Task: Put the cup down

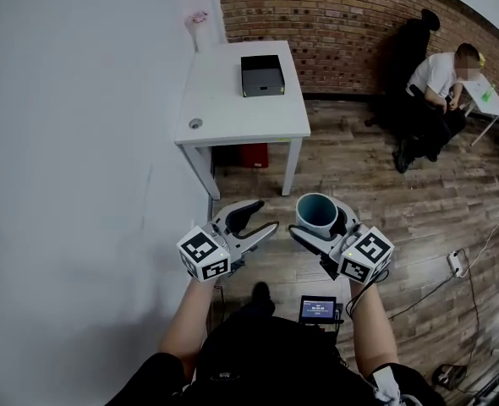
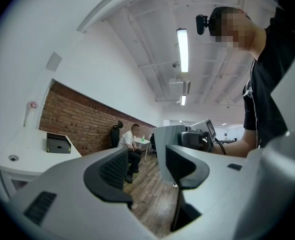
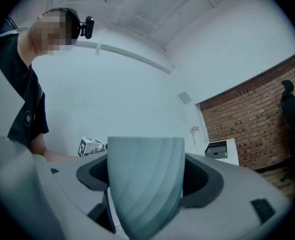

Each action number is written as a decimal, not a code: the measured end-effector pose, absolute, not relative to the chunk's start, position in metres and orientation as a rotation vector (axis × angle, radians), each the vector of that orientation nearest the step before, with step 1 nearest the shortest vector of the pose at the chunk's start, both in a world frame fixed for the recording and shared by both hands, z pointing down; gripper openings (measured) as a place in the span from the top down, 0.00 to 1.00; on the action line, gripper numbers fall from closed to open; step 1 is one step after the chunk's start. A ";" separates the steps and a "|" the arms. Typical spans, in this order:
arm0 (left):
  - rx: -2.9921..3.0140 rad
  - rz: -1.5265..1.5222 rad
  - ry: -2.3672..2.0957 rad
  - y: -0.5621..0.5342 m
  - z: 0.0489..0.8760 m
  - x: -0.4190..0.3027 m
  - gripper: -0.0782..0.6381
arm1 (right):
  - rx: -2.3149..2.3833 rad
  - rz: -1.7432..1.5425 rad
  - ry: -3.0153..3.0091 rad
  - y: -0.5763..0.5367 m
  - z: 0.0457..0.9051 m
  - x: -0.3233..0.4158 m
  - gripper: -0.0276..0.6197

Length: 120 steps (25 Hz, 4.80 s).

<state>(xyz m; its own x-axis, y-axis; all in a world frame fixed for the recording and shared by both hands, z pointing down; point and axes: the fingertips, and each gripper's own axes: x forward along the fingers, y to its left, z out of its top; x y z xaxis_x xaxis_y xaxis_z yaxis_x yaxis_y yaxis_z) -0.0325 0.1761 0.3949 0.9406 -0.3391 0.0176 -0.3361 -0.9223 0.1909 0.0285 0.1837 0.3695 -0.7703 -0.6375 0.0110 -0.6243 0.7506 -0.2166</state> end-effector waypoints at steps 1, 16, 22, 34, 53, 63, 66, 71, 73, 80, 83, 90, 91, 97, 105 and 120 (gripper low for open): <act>2.906 -0.026 -0.507 0.168 0.395 -0.036 0.55 | -1.045 -0.321 2.876 0.176 0.369 0.026 0.36; 2.891 -0.051 -0.466 0.084 0.404 -0.063 0.55 | -1.111 -0.359 2.866 0.093 0.380 0.004 0.35; 2.892 -0.055 -0.452 0.063 0.406 -0.062 0.55 | -1.117 -0.365 2.866 0.074 0.384 0.002 0.36; 2.903 -0.045 -0.457 0.026 0.410 -0.051 0.55 | -1.084 -0.339 2.873 0.033 0.385 0.010 0.35; 2.837 -0.022 -0.556 -0.123 0.431 -0.003 0.56 | -0.918 -0.384 2.885 -0.125 0.401 0.055 0.35; 2.841 -0.011 -0.564 -0.202 0.428 0.032 0.56 | -0.883 -0.401 2.909 -0.209 0.406 0.085 0.36; 2.839 -0.009 -0.575 -0.224 0.425 0.042 0.56 | -0.868 -0.409 2.908 -0.232 0.403 0.094 0.36; 2.831 0.007 -0.590 -0.253 0.429 0.053 0.56 | -0.838 -0.412 2.907 -0.264 0.407 0.102 0.36; 2.827 0.017 -0.596 -0.262 0.429 0.057 0.56 | -0.824 -0.420 2.904 -0.275 0.407 0.106 0.36; 2.812 0.039 -0.628 -0.283 0.430 0.056 0.56 | -0.779 -0.438 2.910 -0.298 0.408 0.103 0.35; 2.807 0.036 -0.640 -0.286 0.429 0.054 0.56 | -0.766 -0.445 2.917 -0.302 0.408 0.099 0.35; 2.801 0.025 -0.628 -0.291 0.429 0.043 0.56 | -0.782 -0.448 2.923 -0.305 0.407 0.087 0.36; 2.802 0.023 -0.623 -0.293 0.429 0.042 0.56 | -0.791 -0.447 2.921 -0.306 0.407 0.086 0.36; 2.814 0.018 -0.589 -0.300 0.427 0.034 0.56 | -0.838 -0.434 2.908 -0.311 0.402 0.079 0.36; 2.820 0.003 -0.593 -0.311 0.423 0.026 0.56 | -0.835 -0.435 2.905 -0.319 0.398 0.073 0.35; 2.801 -0.049 -0.734 -0.353 0.427 0.000 0.61 | -0.830 -0.467 2.908 -0.380 0.412 0.055 0.35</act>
